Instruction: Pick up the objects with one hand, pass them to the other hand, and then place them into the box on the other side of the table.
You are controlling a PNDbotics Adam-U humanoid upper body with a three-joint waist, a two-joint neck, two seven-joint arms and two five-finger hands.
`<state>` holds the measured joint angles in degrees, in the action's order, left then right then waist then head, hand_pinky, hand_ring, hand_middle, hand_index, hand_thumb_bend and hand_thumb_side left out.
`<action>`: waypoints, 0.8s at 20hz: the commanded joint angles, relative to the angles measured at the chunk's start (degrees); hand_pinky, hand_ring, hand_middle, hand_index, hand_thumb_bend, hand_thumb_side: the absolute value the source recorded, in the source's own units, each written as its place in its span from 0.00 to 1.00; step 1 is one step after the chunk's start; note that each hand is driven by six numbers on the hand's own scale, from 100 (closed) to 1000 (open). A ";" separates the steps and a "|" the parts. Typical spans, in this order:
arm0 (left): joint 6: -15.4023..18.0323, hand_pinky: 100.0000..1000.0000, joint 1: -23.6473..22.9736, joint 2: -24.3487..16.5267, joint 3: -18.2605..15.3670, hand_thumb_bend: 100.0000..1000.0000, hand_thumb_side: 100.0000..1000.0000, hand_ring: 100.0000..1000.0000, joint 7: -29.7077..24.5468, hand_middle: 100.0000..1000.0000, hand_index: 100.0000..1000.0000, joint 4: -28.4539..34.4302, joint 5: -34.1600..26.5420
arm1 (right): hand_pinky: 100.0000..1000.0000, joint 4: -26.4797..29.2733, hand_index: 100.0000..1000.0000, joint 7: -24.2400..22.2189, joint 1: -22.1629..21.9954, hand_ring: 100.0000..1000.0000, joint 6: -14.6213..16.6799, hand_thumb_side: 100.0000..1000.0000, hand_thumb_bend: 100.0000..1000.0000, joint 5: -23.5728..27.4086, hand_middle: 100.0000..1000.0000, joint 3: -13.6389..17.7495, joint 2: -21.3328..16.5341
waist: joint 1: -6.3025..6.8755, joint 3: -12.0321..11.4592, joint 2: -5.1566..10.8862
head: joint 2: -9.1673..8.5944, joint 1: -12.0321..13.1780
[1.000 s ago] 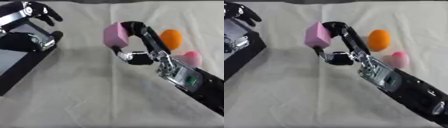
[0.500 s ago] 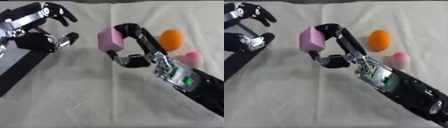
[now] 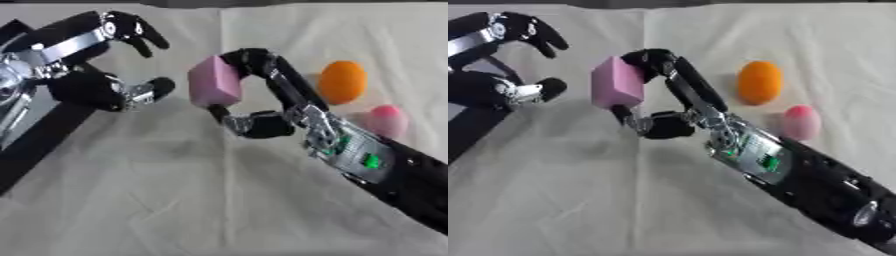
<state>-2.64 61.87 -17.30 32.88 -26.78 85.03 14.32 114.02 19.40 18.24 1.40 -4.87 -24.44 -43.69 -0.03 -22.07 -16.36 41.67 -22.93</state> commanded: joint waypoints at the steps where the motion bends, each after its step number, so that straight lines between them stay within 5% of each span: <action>1: 1.08 0.92 1.62 0.64 -0.55 0.40 0.54 0.74 -0.57 0.76 0.79 0.32 0.94 | 0.60 0.57 0.55 -0.76 0.96 0.60 -0.36 0.01 0.00 -0.39 0.44 0.26 -1.39 | 0.06 -0.19 -0.06 | -0.65 -0.32; 8: 2.86 0.92 1.77 1.93 -0.33 0.53 0.55 0.74 -0.49 0.75 0.79 0.36 3.09 | 0.60 0.57 0.55 -1.80 1.49 0.60 -2.33 0.01 0.00 -0.24 0.44 0.53 -1.24 | 0.08 -0.23 -0.28 | -0.80 -0.47; 16: 3.96 0.91 2.62 3.83 0.44 0.56 0.55 0.74 0.59 0.75 0.79 -0.90 6.39 | 0.60 0.57 0.55 -2.65 1.98 0.60 -4.64 0.00 0.00 -0.85 0.44 0.57 -0.73 | 0.03 -0.28 -0.42 | -1.07 -0.86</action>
<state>1.17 63.11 -13.31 33.65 -26.56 83.89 20.13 114.02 16.83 19.64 -2.88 -5.25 -24.41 -43.67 -0.04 -22.33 -17.01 41.53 -23.53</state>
